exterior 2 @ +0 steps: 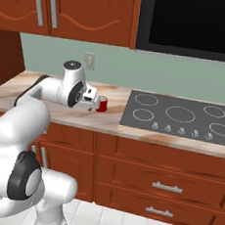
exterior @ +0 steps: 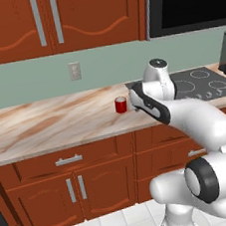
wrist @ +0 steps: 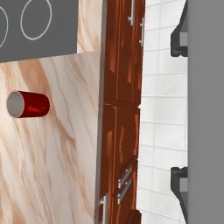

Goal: Pick the mug on the counter and place it in the cabinet with the handle facing the right, like the mugs already inside.

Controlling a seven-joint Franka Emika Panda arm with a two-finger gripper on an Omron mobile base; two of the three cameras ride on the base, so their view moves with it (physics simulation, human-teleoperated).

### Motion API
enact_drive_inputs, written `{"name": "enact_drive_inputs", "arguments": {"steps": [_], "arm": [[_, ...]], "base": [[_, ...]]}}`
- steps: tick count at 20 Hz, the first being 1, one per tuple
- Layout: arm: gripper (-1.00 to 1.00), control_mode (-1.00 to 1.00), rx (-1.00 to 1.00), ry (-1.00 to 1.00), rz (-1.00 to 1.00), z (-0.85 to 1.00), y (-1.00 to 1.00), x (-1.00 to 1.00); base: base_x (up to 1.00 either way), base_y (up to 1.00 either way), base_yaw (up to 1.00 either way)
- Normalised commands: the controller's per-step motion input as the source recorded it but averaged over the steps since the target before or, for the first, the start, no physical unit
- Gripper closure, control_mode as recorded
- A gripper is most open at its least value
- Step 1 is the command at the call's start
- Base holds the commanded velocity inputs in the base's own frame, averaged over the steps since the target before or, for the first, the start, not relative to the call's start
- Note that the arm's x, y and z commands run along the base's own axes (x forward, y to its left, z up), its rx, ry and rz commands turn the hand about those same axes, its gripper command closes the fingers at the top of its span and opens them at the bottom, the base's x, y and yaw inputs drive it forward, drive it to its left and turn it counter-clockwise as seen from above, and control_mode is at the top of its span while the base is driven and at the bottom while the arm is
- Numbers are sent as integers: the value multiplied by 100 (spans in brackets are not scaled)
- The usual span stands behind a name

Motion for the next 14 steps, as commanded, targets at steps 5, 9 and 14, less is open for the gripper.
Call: {"name": "enact_drive_inputs", "arguments": {"steps": [5,9,14], "arm": [[-100,-100,0,0,-5,-4,0,16],[-100,-100,0,0,-6,-7,0,21],[-100,-100,0,0,-6,-6,0,22]], "base": [[0,0,0],[0,0,0],[0,0,0]]}}
